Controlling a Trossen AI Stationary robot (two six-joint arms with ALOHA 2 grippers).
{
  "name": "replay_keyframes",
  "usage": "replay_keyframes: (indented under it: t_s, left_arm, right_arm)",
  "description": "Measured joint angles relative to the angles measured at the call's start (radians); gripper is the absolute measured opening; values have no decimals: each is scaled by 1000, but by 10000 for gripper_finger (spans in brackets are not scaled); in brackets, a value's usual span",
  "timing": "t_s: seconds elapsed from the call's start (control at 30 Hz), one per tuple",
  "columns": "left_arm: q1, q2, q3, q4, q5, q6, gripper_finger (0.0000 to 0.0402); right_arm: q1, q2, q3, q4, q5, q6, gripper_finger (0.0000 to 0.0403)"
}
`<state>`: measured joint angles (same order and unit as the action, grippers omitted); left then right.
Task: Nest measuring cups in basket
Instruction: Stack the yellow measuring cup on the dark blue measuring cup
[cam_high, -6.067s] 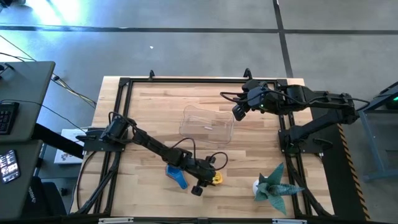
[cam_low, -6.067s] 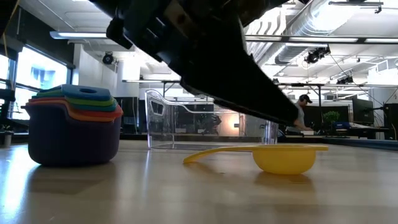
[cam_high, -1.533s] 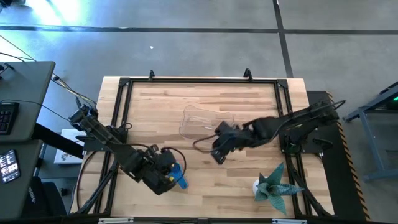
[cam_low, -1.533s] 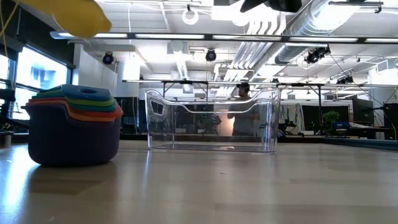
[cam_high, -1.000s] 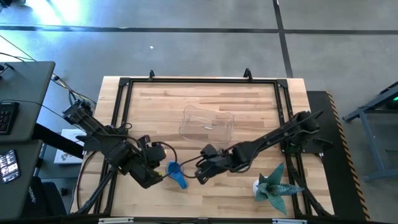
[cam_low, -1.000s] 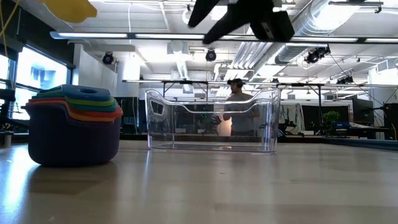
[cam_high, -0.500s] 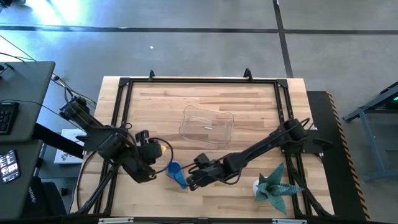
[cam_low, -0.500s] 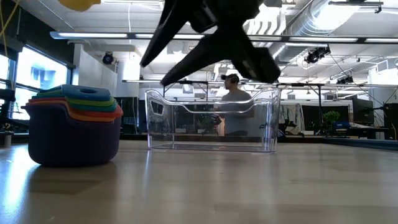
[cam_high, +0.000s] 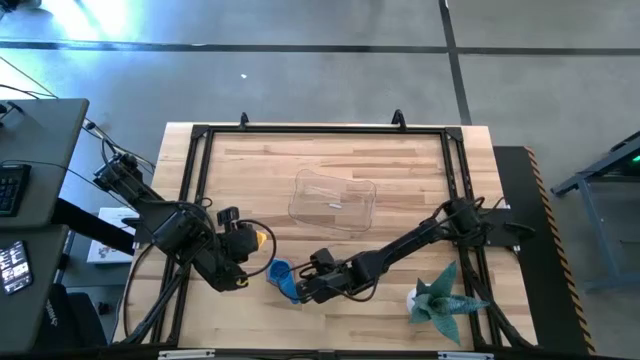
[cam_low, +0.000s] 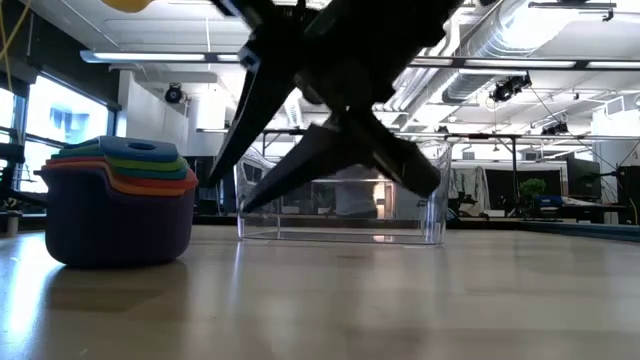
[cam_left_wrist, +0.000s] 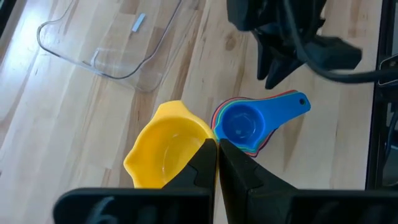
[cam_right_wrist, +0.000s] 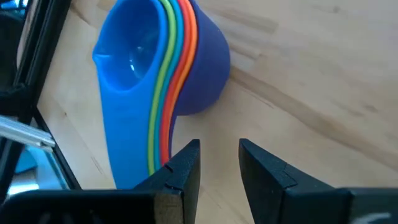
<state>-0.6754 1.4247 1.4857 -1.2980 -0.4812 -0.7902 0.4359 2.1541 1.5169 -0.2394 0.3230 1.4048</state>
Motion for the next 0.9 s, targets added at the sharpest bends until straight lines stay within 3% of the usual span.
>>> replay_keyframes:
  t_s: [0.9]
  left_arm:
    - [0, 0, 0, -45, 0, 10, 0]
  right_arm:
    - [-5, 40, 0, 160, -88, 80, 101]
